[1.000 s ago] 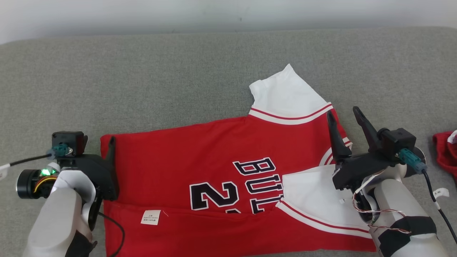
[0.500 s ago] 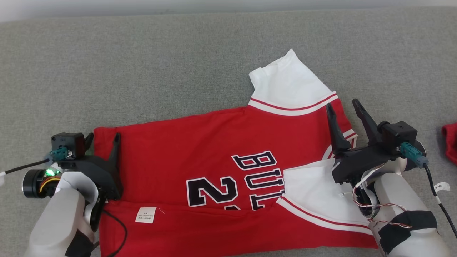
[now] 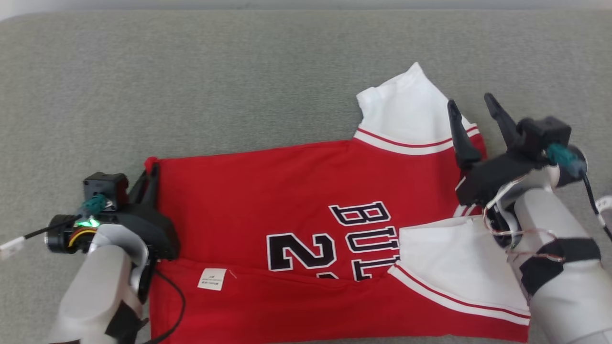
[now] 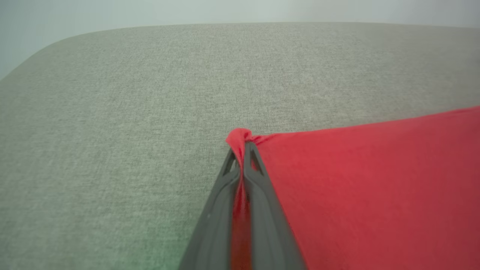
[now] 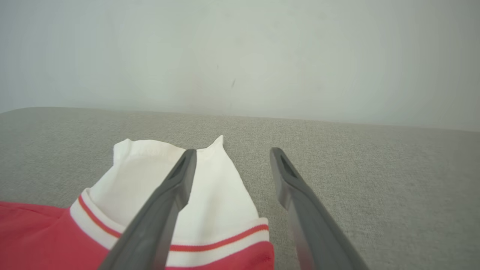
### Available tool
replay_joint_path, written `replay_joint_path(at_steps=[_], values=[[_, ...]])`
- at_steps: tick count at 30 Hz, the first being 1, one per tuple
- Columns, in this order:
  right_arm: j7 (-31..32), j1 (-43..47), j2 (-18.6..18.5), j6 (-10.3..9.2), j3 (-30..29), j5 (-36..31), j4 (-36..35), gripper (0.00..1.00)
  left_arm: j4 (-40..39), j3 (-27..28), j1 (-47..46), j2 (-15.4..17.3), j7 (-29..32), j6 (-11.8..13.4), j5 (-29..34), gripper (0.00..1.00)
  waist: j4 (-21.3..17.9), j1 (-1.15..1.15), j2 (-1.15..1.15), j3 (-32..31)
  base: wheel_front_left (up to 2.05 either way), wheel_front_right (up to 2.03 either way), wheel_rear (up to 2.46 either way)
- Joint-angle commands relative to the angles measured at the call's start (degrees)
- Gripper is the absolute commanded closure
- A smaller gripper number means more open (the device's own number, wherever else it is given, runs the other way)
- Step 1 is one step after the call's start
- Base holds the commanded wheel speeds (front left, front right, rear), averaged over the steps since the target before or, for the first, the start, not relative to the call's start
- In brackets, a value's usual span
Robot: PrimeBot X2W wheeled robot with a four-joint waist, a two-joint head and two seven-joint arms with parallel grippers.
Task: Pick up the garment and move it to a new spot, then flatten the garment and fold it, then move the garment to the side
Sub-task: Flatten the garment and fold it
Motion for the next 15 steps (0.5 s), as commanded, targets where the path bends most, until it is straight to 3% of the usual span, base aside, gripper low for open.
replay_joint_path(at_steps=[1,15], values=[[0.51,-1.46,-0.38,-0.15,0.66,0.27,0.79,0.00,-0.03,-0.28,-0.71,-0.57,-0.59,0.14,0.21,1.00,1.49,-0.01,-0.01,0.30,0.00,0.00,0.00],[11.50,-17.91,-4.62,-0.15,8.42,1.37,17.07,0.00,-0.35,-5.38,-3.42,-7.38,-3.70,-0.16,0.44,1.00,9.48,-0.01,-0.01,4.23,0.00,0.00,0.00]])
